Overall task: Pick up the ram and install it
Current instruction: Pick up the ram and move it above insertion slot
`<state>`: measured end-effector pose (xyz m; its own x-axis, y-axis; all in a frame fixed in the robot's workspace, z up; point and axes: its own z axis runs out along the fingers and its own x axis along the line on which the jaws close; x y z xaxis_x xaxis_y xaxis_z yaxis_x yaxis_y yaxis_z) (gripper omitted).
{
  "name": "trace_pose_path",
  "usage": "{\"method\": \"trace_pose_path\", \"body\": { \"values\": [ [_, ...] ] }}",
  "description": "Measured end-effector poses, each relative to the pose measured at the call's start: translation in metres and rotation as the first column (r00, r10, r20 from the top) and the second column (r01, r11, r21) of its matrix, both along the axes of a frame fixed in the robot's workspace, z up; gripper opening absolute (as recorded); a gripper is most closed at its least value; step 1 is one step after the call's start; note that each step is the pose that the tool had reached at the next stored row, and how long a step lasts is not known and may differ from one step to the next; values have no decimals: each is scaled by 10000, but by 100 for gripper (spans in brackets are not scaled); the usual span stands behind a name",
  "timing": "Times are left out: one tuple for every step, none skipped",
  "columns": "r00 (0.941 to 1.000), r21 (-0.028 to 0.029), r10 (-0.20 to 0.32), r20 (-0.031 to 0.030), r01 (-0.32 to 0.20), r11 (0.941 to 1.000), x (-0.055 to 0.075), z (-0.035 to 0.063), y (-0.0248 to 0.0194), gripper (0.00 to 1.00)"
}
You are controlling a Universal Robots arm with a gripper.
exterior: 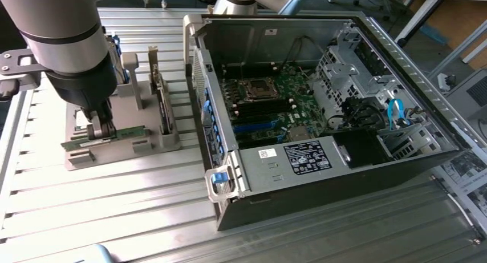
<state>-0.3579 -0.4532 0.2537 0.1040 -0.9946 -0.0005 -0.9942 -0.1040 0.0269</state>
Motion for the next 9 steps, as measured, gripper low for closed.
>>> {"method": "trace_pose_path", "body": {
  "values": [
    [10000,-3,-1,0,1,10000,0,4,1,12],
    [10000,-8,-1,-1,1,10000,0,10,1,12],
    [10000,-11,-1,0,1,10000,0,14,2,12],
    [10000,-14,-1,0,1,10000,0,19,3,12],
    [10000,-18,-1,0,1,10000,0,23,3,12],
    [10000,-22,0,0,0,10000,0,27,4,12],
    [10000,-26,-1,0,1,10000,0,32,4,12],
    [10000,-30,0,0,0,10000,0,37,5,12],
    [10000,-34,0,0,0,10000,0,42,5,12]
  ]
}}
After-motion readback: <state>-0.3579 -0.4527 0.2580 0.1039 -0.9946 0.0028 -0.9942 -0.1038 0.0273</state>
